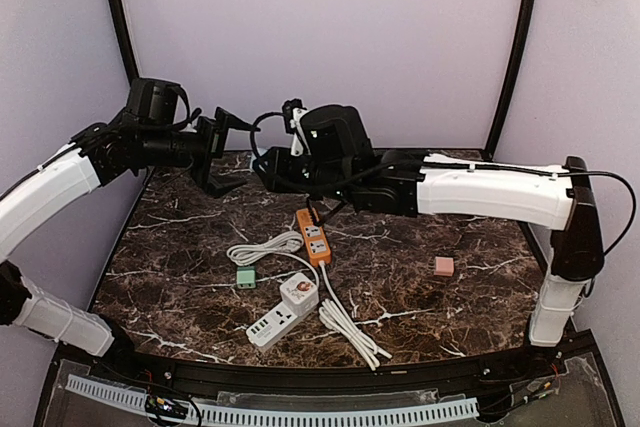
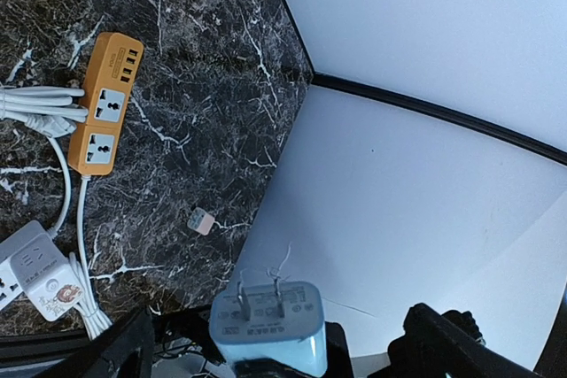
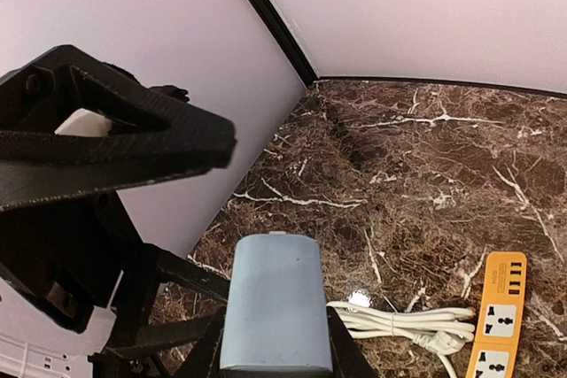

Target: Insert the plug

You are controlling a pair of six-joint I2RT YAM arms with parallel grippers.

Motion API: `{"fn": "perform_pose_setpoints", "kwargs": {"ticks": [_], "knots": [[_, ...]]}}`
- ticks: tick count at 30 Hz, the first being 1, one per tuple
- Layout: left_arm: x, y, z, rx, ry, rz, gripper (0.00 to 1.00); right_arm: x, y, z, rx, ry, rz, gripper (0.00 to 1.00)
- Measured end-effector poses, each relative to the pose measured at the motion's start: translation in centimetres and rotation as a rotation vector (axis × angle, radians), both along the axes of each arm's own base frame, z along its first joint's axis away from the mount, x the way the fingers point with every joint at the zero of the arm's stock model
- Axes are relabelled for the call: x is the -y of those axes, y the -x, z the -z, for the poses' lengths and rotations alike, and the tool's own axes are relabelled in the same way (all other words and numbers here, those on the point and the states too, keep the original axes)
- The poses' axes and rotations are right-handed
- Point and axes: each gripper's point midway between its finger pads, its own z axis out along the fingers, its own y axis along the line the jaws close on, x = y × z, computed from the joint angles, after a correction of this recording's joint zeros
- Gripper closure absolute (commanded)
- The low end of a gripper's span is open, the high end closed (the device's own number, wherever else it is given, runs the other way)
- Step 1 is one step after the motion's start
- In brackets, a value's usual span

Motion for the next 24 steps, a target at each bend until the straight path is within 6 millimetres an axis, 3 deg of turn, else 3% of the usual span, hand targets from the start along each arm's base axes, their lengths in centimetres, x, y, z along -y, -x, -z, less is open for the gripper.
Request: {"fn": "perform_pose_setpoints", "kwargs": {"ticks": [4, 12, 24], "knots": [[-1.1, 1.3, 0.4, 0.014, -0.029, 0.005, 0.01, 1.5, 1.2, 0.5, -0.044, 0.004, 0.010, 1.00], [-3.9, 3.2, 3.7, 0.040, -0.259, 0.072, 0.07, 4.4, 3.2, 1.4, -0.112, 0.031, 0.039, 1.00], [-7.1, 8.3, 8.3, 0.181, -0.699, 0.496, 0.05, 12.4, 5.9, 2.4, -0.191, 0.092, 0.127, 1.00]]}}
